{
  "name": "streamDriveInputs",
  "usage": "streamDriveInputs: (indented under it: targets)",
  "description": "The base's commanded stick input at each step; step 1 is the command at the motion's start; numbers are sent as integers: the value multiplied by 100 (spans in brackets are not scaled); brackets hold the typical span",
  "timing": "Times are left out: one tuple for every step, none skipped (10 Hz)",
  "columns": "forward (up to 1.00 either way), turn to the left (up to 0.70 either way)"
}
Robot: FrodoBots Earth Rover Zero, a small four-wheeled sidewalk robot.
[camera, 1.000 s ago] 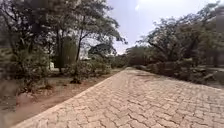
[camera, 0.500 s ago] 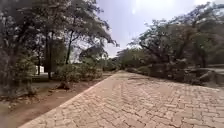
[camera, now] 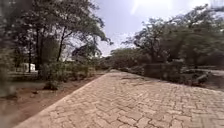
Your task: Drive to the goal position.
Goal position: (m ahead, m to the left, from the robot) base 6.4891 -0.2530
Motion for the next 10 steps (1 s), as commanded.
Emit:
streamDriveInputs:
  targets:
    - [70, 0]
    - [70, 0]
    - [70, 0]
    - [70, 0]
    - [70, 0]
    - [70, 0]
    - [70, 0]
    - [70, 0]
    - [70, 0]
    - [70, 0]
